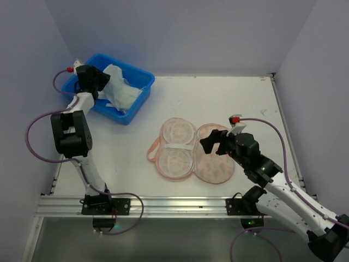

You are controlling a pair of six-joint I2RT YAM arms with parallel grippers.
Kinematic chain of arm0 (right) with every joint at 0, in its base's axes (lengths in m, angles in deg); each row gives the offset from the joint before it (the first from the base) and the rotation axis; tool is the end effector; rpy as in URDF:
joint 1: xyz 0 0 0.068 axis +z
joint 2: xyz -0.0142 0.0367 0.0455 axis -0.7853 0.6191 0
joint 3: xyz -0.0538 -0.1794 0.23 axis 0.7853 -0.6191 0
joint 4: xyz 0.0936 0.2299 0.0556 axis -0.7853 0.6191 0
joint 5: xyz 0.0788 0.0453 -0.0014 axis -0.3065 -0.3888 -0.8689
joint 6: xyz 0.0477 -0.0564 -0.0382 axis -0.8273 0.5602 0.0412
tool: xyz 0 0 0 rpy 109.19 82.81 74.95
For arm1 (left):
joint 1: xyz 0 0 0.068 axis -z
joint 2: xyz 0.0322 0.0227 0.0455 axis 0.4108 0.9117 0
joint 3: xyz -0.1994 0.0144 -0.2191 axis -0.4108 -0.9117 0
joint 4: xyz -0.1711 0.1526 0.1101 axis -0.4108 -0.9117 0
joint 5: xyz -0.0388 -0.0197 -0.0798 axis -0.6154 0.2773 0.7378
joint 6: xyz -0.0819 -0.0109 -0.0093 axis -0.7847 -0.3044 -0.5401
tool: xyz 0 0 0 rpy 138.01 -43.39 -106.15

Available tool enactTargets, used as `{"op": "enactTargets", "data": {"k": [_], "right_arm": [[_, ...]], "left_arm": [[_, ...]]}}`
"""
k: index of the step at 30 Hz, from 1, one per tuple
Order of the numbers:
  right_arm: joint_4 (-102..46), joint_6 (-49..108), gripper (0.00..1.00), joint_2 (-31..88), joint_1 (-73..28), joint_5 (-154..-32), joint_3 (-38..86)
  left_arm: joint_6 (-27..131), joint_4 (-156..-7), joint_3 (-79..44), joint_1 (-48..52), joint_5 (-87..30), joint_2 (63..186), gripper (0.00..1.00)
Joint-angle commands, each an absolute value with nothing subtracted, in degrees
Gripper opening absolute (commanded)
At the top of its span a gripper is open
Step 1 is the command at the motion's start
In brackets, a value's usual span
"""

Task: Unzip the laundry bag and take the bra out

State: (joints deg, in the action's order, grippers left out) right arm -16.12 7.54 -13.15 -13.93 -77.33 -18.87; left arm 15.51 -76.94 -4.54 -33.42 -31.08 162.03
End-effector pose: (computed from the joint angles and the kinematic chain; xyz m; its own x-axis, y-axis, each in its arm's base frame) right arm 0.1472 0.1018 0.2813 -0.4719 0.2385 -0.8487 -0.3165 0.8527 0.4156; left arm 0.5004 0.0734 0.2709 -0.1856 -0.7851 -0.5909 -0.3093 0.6174 -0.7233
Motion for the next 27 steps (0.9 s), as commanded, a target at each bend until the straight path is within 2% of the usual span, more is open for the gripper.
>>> {"op": "enactTargets", "data": {"k": [1,2,3,5,7,12,18,27], "right_arm": [[-15.27,7.65,0.99,-11.11,-14.05,-76.53,-16.29],[-14.65,7.12,0.99,-10.15,-14.05,-75.75,-15.59],[-13.94,5.64,0.99,-7.70,-14.13,-75.22,-15.15],[-10.96,3.35,0.99,-4.01,-14.48,-74.60,-13.04],[-7.72,-0.50,0.99,3.00,-15.80,-74.60,-11.28],[-7.69,-5.10,0.99,16.38,-20.71,-79.68,-8.12],[-12.00,-2.21,0.99,34.66,-25.64,-86.89,-1.71],[-9.72,1.22,0.99,53.65,-29.78,-92.96,17.18]], "left_arm": [[17.62,-76.15,-1.54,-34.71,-35.44,161.56,0.51],[18.42,-76.76,-1.18,-34.80,-36.32,161.03,0.61],[19.38,-77.12,-0.74,-34.80,-36.50,160.33,0.77],[21.41,-78.60,0.66,-34.80,-36.51,157.87,0.92],[23.51,-79.49,1.19,-34.63,-36.51,154.72,0.98],[27.91,-87.12,1.55,-34.62,-33.26,147.68,1.00],[32.92,-99.87,-2.31,-34.62,-23.52,137.84,1.00],[38.02,-101.03,-26.02,-34.62,-16.91,116.22,1.00]]}}
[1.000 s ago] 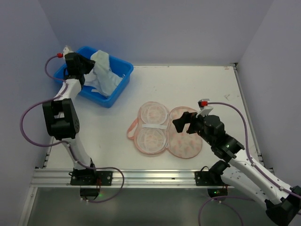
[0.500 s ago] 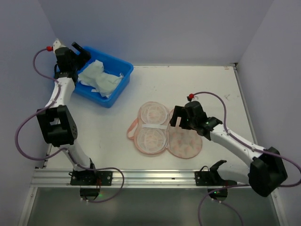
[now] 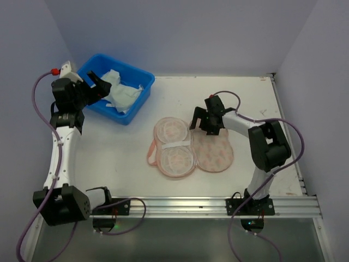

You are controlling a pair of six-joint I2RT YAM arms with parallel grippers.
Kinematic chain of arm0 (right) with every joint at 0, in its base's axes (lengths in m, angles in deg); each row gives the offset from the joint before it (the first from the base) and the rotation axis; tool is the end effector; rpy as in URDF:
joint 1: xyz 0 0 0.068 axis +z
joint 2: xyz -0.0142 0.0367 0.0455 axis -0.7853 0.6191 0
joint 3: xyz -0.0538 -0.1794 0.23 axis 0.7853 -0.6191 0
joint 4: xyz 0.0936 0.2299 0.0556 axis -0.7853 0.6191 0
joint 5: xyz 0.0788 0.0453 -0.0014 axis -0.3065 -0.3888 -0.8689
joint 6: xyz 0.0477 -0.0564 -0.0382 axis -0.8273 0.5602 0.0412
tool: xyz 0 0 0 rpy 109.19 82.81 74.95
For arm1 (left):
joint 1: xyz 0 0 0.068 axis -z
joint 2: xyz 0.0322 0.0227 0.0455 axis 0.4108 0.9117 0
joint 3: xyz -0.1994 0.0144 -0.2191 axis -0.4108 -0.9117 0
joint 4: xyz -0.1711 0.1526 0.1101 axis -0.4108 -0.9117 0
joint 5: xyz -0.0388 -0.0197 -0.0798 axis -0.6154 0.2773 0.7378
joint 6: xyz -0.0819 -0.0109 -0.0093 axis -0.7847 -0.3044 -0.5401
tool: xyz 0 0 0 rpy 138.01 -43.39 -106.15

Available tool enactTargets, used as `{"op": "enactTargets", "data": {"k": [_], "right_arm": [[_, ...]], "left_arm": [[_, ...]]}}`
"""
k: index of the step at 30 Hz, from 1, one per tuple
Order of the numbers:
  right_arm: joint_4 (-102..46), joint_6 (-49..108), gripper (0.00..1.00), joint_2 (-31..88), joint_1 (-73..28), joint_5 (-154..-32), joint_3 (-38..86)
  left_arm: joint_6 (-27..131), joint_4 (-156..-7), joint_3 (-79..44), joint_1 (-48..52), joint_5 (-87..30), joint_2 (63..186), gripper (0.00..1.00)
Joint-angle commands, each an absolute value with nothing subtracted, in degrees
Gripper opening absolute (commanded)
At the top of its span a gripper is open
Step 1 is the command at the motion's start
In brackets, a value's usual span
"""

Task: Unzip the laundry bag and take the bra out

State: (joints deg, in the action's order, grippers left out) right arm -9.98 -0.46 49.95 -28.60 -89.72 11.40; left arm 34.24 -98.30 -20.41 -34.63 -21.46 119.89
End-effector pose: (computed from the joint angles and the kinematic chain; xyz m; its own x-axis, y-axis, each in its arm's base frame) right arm 0.3492 0.1556 0.1652 -0.8834 0.2724 -0.3813 0.1248 0.9211 0.3689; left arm 0.2990 0.0352 0.4003 -0.2757 -0.5376 -0.7968 -0.0689 0.8379 -0.5415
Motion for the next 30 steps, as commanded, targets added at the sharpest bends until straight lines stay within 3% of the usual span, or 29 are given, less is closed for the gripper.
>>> {"op": "enactTargets", "data": {"k": [1,9,18,30], "right_arm": [[-8.32,1.40,0.99,56.54,-29.87,-92.97,19.11],[-2.95,3.33,0.99,62.20,-32.23,-91.83,34.68],[-0.66,1.66,0.99,49.63,-45.76,-89.79,23.53],[8.65,6.50,0.95,60.60,-48.06,-94.81,32.31]], "left_arm": [[38.29,-100.94,-27.62,-34.54,-16.99,113.16,1.00],[39.08,-99.18,-36.86,-32.25,-16.03,106.80,1.00],[41.01,-96.37,-41.78,-28.48,-16.99,104.78,1.00],[42.95,-91.62,-46.44,-28.12,-17.26,103.11,1.00]]}}
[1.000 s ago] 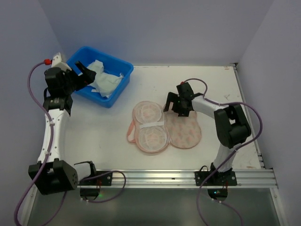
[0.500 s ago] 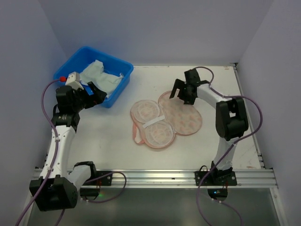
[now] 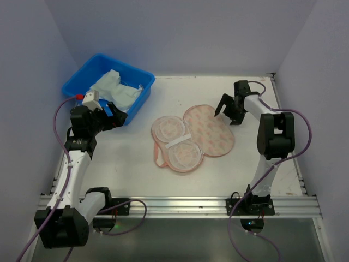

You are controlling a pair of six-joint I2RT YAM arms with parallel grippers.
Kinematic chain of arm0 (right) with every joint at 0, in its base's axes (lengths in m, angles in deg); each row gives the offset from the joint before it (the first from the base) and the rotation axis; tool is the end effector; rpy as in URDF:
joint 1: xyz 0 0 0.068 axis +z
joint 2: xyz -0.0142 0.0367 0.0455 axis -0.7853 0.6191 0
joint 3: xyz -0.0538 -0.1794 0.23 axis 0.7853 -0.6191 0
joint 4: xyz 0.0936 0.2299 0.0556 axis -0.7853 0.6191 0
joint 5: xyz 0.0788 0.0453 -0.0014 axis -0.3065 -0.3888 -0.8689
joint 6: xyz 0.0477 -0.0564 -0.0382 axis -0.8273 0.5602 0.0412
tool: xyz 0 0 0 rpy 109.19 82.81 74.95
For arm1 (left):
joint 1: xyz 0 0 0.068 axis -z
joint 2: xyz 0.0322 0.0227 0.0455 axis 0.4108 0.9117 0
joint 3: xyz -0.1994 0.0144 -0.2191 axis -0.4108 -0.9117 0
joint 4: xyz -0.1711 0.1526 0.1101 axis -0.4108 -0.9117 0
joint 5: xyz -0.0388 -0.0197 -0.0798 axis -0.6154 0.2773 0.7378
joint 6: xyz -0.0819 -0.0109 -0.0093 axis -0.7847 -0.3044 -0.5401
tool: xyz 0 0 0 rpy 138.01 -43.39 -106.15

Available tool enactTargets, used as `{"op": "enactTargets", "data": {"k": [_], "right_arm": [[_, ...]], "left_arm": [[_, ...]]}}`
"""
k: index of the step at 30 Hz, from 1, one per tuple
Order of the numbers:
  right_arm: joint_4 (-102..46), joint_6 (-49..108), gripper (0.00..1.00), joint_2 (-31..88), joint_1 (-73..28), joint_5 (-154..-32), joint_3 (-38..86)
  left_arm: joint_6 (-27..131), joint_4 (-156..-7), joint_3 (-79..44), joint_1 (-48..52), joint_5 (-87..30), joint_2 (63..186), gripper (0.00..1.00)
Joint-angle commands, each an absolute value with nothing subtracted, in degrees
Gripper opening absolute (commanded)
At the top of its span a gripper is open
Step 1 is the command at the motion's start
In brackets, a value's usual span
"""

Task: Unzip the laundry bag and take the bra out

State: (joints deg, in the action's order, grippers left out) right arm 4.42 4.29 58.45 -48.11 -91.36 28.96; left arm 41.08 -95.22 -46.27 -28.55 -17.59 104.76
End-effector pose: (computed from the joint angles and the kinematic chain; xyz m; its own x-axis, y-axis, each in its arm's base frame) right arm 0.4236 0.0348 0.1824 -0.8159 0.4774 -0.3261 0.3812 0.8683 0.3174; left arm 0.2322 -0.0066 0.3029 -0.4603 -0.4039 -0.7906 0.0552 0.8758 -0.4796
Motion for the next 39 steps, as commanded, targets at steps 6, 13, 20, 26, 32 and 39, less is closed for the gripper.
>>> {"op": "enactTargets", "data": {"k": [6,13,20,26,32,39], "right_arm": [[14.09,6.50,0.93,63.33,-47.89,-95.16,35.65],[18.05,7.99,0.76,63.42,-46.40,-96.31,35.31],[20.87,10.45,0.69,64.22,-42.62,-96.92,35.66],[20.96,8.70,0.69,62.55,-36.65,-92.52,32.76],[17.62,5.98,0.67,60.00,-33.22,-90.95,26.61],[13.05,3.86,0.46,57.72,-31.10,-88.32,19.75]], "left_arm": [[43.04,-91.71,-46.53,-28.12,-17.43,102.93,1.00],[43.21,-91.80,-46.79,-28.12,-17.52,102.76,1.00],[43.47,-92.15,-46.71,-28.21,-17.87,102.49,1.00],[43.47,-92.15,-46.79,-28.12,-17.87,102.32,1.00],[43.56,-92.41,-46.79,-28.12,-17.96,102.41,1.00],[43.74,-92.41,-46.71,-28.21,-18.14,102.49,1.00]]}}
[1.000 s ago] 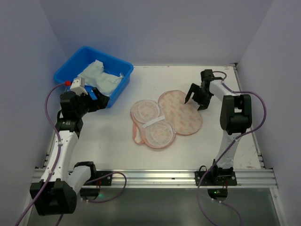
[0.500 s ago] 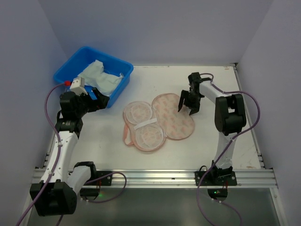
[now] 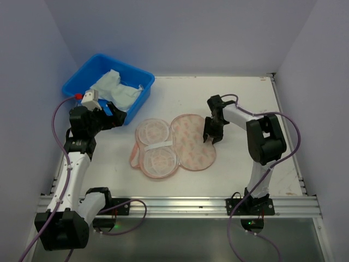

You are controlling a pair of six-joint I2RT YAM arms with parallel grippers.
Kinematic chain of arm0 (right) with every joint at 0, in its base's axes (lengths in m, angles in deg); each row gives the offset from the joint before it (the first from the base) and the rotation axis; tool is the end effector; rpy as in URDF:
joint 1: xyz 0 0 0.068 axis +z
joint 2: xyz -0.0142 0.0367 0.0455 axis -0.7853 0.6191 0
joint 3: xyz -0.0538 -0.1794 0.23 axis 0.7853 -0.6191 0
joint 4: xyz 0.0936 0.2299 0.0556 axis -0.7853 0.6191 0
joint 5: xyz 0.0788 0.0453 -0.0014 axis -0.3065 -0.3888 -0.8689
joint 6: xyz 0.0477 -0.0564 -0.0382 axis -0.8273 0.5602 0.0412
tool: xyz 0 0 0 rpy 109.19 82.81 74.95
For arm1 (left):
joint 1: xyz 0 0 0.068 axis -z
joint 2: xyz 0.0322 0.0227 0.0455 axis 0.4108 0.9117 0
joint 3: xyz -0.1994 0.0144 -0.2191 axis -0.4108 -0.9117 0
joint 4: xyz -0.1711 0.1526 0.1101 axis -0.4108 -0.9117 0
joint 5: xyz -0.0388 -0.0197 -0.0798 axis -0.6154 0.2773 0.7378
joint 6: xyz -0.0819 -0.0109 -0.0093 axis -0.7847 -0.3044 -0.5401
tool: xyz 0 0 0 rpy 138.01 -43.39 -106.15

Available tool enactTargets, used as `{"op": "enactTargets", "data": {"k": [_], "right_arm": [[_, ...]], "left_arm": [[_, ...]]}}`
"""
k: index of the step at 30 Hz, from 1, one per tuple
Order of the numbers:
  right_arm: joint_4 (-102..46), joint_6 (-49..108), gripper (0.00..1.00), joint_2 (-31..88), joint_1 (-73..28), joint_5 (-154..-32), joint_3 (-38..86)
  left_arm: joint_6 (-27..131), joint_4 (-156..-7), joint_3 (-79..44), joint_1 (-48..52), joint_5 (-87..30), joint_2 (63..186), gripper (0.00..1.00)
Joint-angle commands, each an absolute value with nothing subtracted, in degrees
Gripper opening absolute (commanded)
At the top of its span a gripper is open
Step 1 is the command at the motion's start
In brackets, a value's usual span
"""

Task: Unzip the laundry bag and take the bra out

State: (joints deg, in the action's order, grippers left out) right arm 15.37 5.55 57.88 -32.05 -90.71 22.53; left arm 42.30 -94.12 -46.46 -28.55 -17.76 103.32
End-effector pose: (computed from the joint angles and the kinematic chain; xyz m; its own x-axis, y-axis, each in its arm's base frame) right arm 0.3491 0.1325 0.1465 -0.9767 0.1922 -0.0950 0.1747 0.9704 0.1664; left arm 0.2283 -0.0066 0.3094 -0.4249 -0.3830 -0.8202 0.0813 0.8863 -0.4559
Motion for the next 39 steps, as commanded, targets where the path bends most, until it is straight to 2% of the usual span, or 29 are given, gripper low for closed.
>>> {"op": "enactTargets", "data": {"k": [1,6,9,19,25,30,39], "right_arm": [[12.96,3.86,0.42,57.62,-30.92,-88.05,19.31],[11.91,3.86,0.10,55.34,-30.57,-86.73,17.82],[12.08,3.60,0.00,52.62,-30.66,-85.68,18.08],[18.75,8.16,0.00,37.33,-37.69,-76.71,24.13],[21.05,13.44,0.00,32.75,-36.38,-81.53,30.29],[19.91,14.85,0.00,34.33,-31.55,-87.06,31.18],[10.16,10.46,0.00,45.93,-23.28,-99.02,26.25]], "left_arm": [[43.74,-92.50,-46.79,-28.12,-18.14,102.49,1.00],[43.83,-92.68,-46.71,-28.21,-18.40,102.58,1.00],[43.83,-92.68,-46.62,-28.30,-18.49,102.58,1.00],[43.91,-92.77,-46.79,-28.21,-18.75,102.32,1.00],[43.91,-92.85,-46.79,-28.21,-18.75,102.41,1.00],[43.83,-92.76,-46.79,-28.21,-18.66,102.41,1.00],[43.83,-92.68,-47.23,-28.21,-18.58,102.14,1.00]]}}
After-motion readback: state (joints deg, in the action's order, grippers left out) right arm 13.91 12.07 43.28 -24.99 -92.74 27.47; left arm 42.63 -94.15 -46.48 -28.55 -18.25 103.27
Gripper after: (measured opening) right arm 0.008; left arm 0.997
